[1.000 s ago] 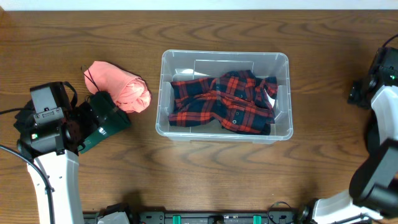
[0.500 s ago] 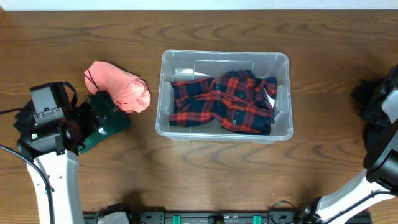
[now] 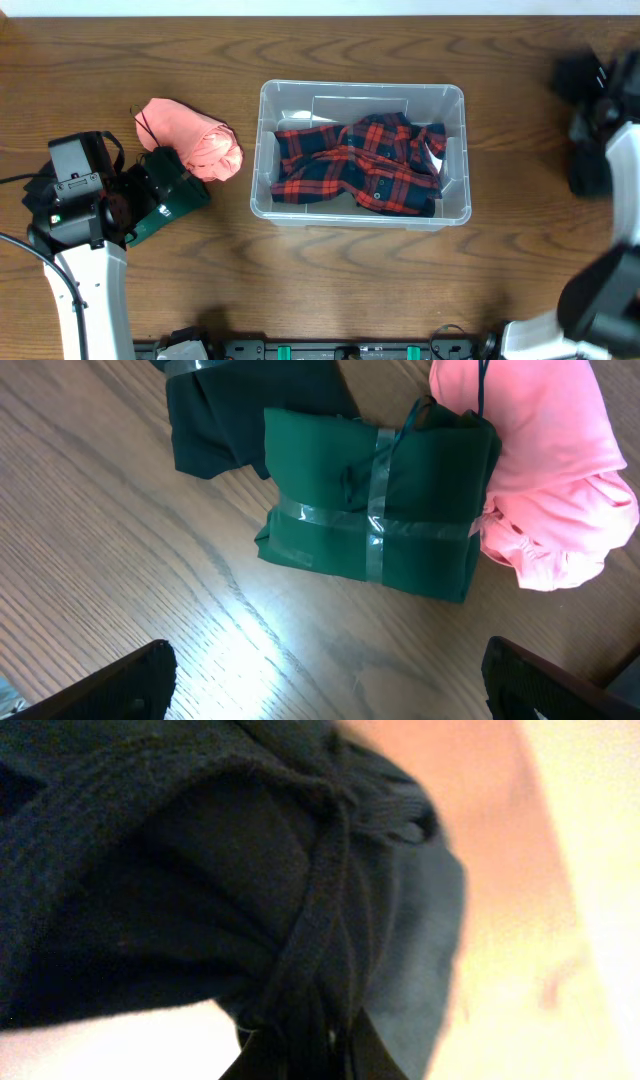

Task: Pack container
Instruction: 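Grasp the remaining black garment at the right with the right gripper, then place the black garment over the plaid shirt in the bin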

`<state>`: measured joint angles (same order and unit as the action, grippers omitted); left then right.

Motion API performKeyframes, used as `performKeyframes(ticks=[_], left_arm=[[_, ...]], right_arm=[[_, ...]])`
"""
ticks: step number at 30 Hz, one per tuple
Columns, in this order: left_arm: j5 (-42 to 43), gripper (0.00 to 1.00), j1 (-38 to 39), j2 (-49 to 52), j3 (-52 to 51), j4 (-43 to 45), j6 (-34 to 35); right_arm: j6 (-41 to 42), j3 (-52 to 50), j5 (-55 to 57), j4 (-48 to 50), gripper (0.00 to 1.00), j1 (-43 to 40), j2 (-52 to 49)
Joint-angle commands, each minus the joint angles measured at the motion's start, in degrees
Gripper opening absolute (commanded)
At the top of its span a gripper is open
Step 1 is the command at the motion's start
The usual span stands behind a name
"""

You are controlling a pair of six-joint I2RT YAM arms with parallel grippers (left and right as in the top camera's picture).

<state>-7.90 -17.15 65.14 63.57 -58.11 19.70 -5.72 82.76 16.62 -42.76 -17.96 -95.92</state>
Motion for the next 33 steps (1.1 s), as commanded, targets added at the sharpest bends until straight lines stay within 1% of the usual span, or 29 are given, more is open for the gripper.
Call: performKeyframes(ticks=[1,4,7,10,14,19,24,26,28,30,31,32,33], left_arm=[[-0.24,0.98,-0.31,0.07,0.68,-0.17,0.57],[-0.24,0.98,-0.31,0.07,0.68,-0.17,0.57],[-0.24,0.98,-0.31,0.07,0.68,-0.15,0.57],[-0.24,0.98,-0.31,0.07,0.68,-0.17,0.59],[-0.24,0.98,-0.31,0.07,0.68,-0.17,0.57],[-0.24,0.98,-0.31,0.07,0.68,-0.17,0.59],[-0.24,0.98,-0.31,0.07,0.68,-0.17,0.57],[-0.24,0.98,-0.31,0.07,0.68,-0.17,0.57],[-0.24,0.98,-0.31,0.07,0.68,-0.17,0.57],[-0.24,0.98,-0.31,0.07,0.68,-0.15,0.57],[-0.24,0.98,-0.31,0.07,0.68,-0.15,0.57],[-0.24,0.98,-0.31,0.07,0.68,-0.15,0.59],[-0.24,0.98,-0.31,0.07,0.68,-0.13,0.57]], right_arm=[[-4.74,5.97,-1.22,-1.01,0.01,10.19,11.69],[-4.61,6.27,-1.6,-1.97,0.01,19.65,16.31],[-1.09,6.27,-1.84,-3.85,0.01,30.29,18.25],[1.75,5.88,-1.84,-5.4,0.01,39.52,17.27],[5.42,3.96,-1.86,-5.7,0.01,48.35,13.0],[8.46,0.37,-2.08,-5.03,0.01,54.95,3.34],[8.26,-2.21,-9.84,-5.33,0.01,59.45,-7.82],[8.28,-2.19,-9.31,-5.95,0.01,60.96,-9.79],[8.28,-2.08,-7.1,-6.67,0.07,62.29,-9.57],[8.26,-1.36,-3.87,-7.3,0.1,62.84,-7.8],[8.26,-0.85,-1.92,-7.52,0.13,62.9,-6.4],[8.24,-0.22,0.11,-7.67,0.44,62.88,-4.63],[8.2,0.33,2.25,-7.8,0.82,62.88,-2.8]])
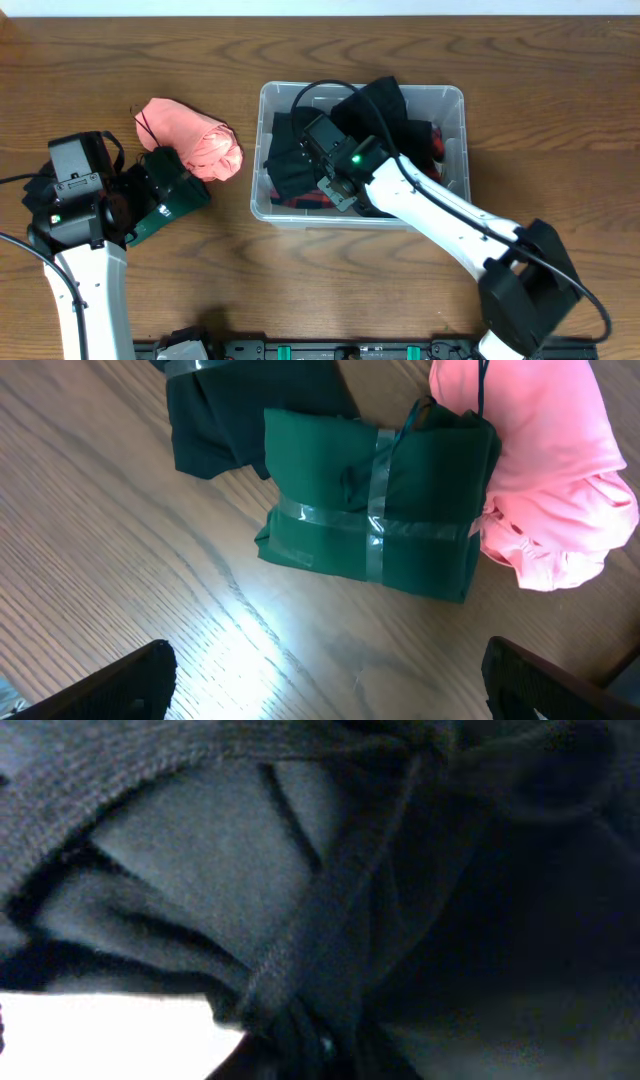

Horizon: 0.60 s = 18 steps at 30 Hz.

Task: Pack container
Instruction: 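Place the black garment over the plaid shirt in the bin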

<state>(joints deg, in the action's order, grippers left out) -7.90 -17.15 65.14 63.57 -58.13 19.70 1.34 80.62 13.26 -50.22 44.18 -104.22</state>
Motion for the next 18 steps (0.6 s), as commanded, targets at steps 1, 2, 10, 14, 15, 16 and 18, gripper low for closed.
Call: performKeyframes(ticks=[1,2,10,14,15,16,18], left_arm=[[-0.24,0.98,-0.31,0.07,0.68,-0.11,0.57],[-0.24,0.98,-0.31,0.07,0.68,-0.11,0.59],[-0.24,0.98,-0.31,0.07,0.68,-0.11,0.59],[-0.24,0.98,-0.31,0.07,0.68,-0.11,0.59],[-0.24,0.98,-0.31,0.07,0.68,-0.11,0.59],[-0.24,0.98,-0.31,0.07,0.68,-0.11,0.59],[-0.24,0.98,-0.31,0.07,0.68,-0.13,0.59]], right_arm=[[0.92,3.04,8.13,-0.24,0.92,0.74,7.74],[-0.33,3.41,9.73,0.17,0.96,0.72,9.88],[-3.85,3.54,11.56,9.57,0.6,-4.52,18.56],[1.9,2.05,8.74,9.64,0.32,-10.27,14.25],[2.58,1.6,6.82,9.75,0.32,-11.69,12.33],[3.23,1.2,4.74,9.75,0.32,-13.0,10.23],[4.31,0.59,0.28,9.73,0.31,-15.21,5.35]])
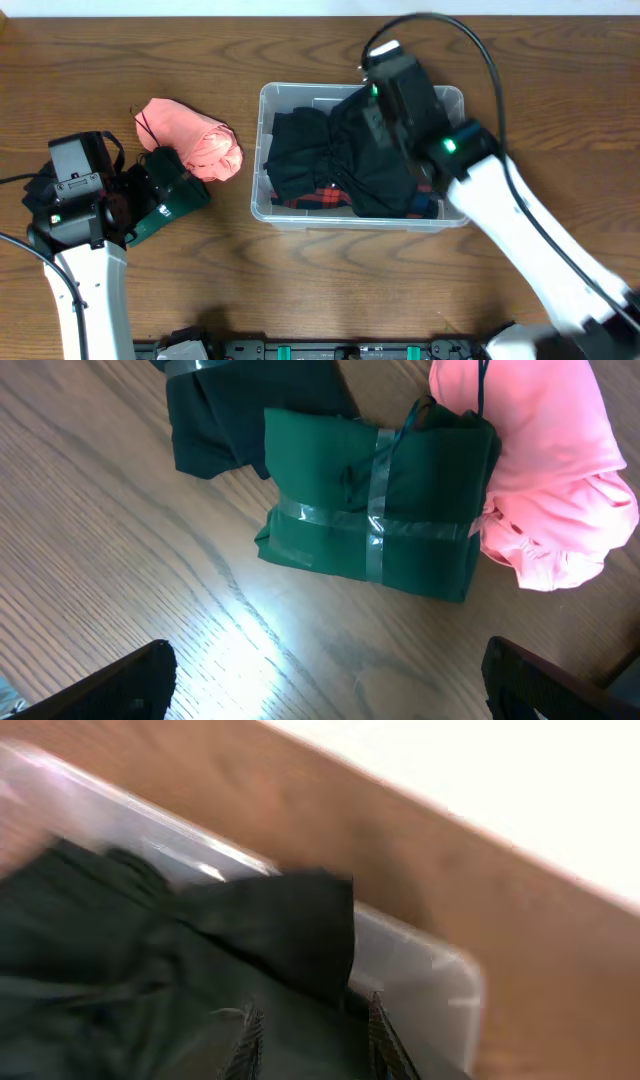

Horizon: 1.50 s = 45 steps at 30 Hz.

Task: Pack container
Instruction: 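Place the black garment over the plaid shirt in the bin, then grasp the green taped bundle with the left gripper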

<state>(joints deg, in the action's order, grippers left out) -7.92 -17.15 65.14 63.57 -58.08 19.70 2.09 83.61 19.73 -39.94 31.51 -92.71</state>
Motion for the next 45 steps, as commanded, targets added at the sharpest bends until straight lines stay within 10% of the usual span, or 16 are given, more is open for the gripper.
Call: performKeyframes(ticks=[1,13,23,45], left_arm=[[-0.2,0.98,-0.31,0.07,0.68,-0.17,0.59],[-0.22,0.98,-0.31,0.07,0.68,-0.37,0.57],[-0.22,0.98,-0.31,0.15,0.68,0.72,-0.15],[2.67,0.98,-7.52,20.98,0.63,-0.72,11.67]], right_arm=[[3.69,-2.71,-8.41,-0.52,0.3,-3.39,-9.07],[8.37,-1.92,-11.37,-4.87,0.31,-3.45,-24.63],[3.37,4.37,-4.5,-5.66,0.98,-6.58,0.66],[3.41,3.19,-4.74,-18.23,0.99,-21.86,6.78]])
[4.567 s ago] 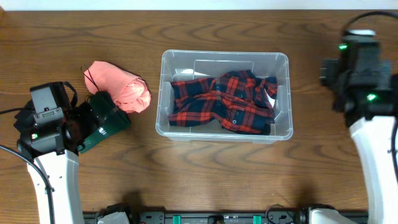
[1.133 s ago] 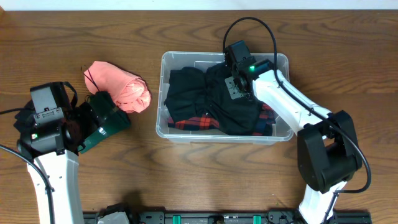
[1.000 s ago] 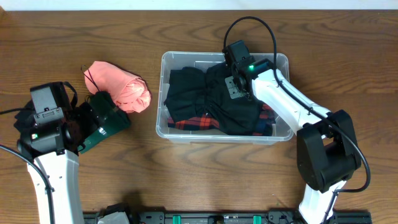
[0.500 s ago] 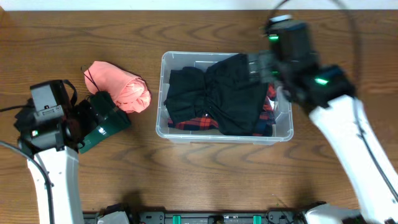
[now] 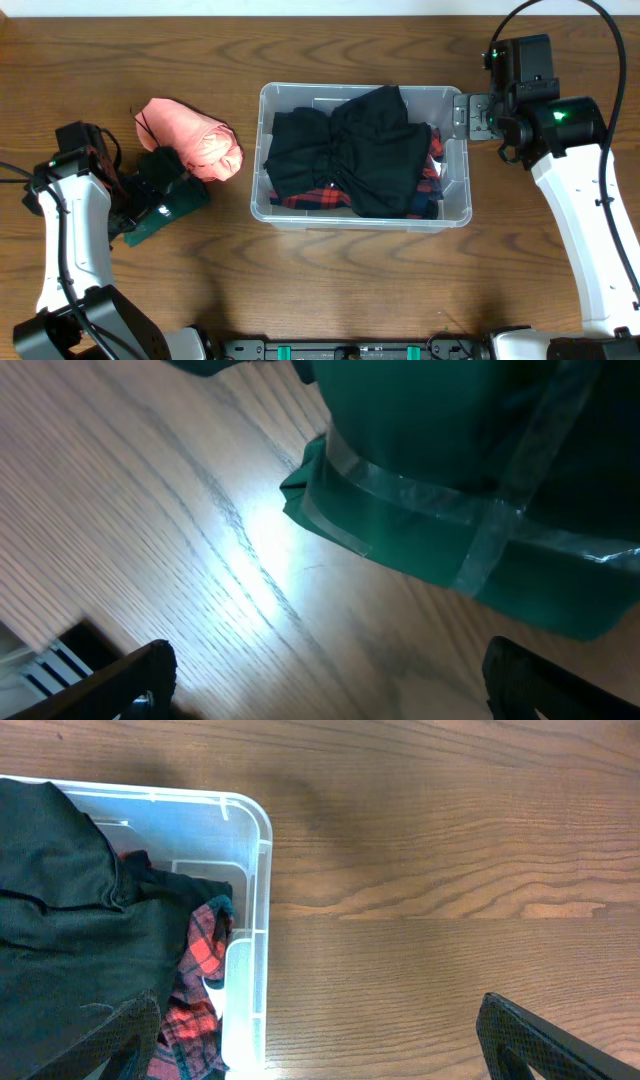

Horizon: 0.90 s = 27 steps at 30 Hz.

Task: Pack container
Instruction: 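Grasp the green taped bundle with the left gripper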

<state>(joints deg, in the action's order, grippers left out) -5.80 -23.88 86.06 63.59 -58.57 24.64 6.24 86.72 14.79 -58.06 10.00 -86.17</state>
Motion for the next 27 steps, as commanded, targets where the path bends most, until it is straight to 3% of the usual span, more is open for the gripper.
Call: performKeyframes(ticks=[1,6,10,19,23,27], left_arm=[[0.9,0.98,-1.16,0.07,0.59,-0.22,8.92],[4.35,0.98,-2.71,0.07,-0.2,0.59,15.47],[8.22,0.98,-2.78,0.09,-2.93,1.7,25.38],[15.32,0.98,-2.56,0.09,-16.2,16.31,43.21],[15.23,0.99,-2.56,0.11,-22.95,31.54,44.11],[15.28,0.91,-2.56,0.11,-25.57,44.26,36.3]], right_arm=[[-0.74,0.09,0.2,-0.26,0.99,-0.35,0.24],[-0.74,0.04,0.2,-1.49,0.99,-0.35,0.24],[-0.74,0.04,0.2,-1.7,0.99,-0.35,0.22],[-0.72,0.04,0.2,-1.88,0.99,-0.35,0.22],[-0.72,0.04,0.17,-2.21,0.99,-0.35,0.22],[-0.74,0.04,0.0,-2.73,0.99,-0.35,0.22]])
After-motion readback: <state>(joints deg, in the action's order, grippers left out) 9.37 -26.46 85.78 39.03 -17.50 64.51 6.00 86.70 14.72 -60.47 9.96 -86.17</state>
